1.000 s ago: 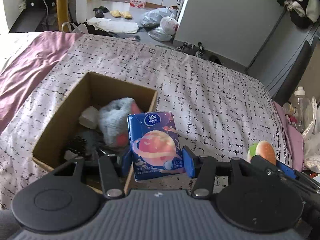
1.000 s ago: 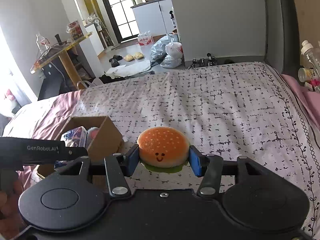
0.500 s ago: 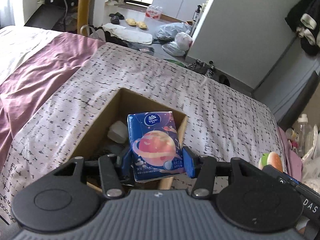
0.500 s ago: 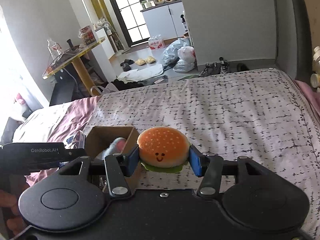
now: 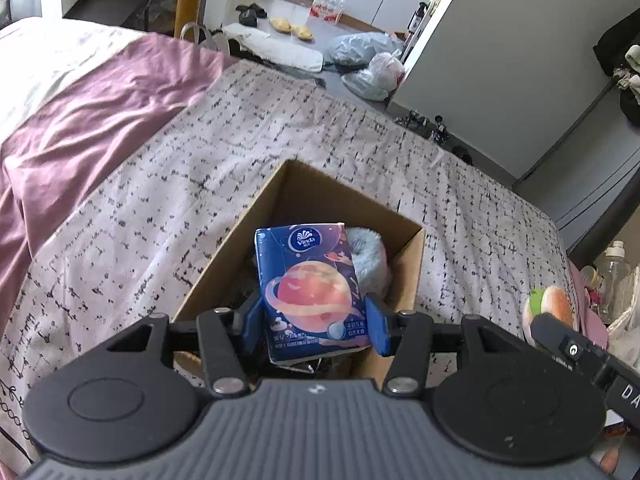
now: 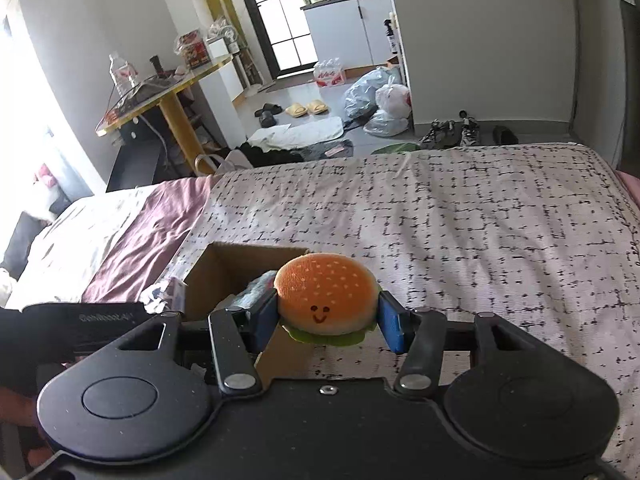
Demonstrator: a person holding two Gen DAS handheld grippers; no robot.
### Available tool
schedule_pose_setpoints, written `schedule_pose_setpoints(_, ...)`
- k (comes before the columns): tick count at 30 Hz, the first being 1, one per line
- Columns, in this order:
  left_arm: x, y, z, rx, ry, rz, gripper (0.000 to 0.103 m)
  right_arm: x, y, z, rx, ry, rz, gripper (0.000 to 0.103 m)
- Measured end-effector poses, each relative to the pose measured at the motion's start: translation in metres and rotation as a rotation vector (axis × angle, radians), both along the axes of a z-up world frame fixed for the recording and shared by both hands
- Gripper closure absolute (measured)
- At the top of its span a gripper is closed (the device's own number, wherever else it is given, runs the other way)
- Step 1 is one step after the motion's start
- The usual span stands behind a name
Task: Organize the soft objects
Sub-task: 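Carry the tissue packet and burger toy over the box with both tools, then open both tools to drop the packet and burger toy into the box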
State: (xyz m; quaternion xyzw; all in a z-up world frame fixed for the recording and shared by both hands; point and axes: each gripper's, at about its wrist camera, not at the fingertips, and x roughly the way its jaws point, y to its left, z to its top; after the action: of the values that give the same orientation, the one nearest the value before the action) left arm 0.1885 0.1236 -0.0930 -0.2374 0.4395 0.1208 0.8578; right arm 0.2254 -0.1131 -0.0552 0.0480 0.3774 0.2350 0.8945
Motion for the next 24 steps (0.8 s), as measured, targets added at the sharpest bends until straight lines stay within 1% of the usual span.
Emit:
schedule_pose_setpoints(5,0.002,0.009,-0.018,-0.054,0.058,0.005,0.051,0.001,0.016,0.001,0.005,0.012,0.019,0.051)
schedule_pose_setpoints(7,0.003,0.014,-0.023,-0.084,0.083,0.000,0.048,0.003,0.023,0.000,0.006,0.017,0.033,0.051)
schedule_pose_setpoints(9,0.002,0.021,-0.023,-0.104,0.086,0.003,0.047,0.005,0.033,-0.001,0.001,0.024,0.049,0.051)
schedule_pose_setpoints(13,-0.003,0.035,-0.014,-0.090,0.062,0.021,0.043,0.008,0.053,-0.004,-0.001,0.035,0.080,0.051)
schedule_pose_setpoints(20,-0.006,0.059,-0.002,-0.077,0.045,0.051,0.043,0.008,0.085,-0.012,0.008,0.074,0.131,0.051)
schedule_pose_setpoints(24,-0.006,0.069,0.001,-0.066,0.048,0.059,0.043,0.009,0.099,-0.011,0.004,0.078,0.147,0.050)
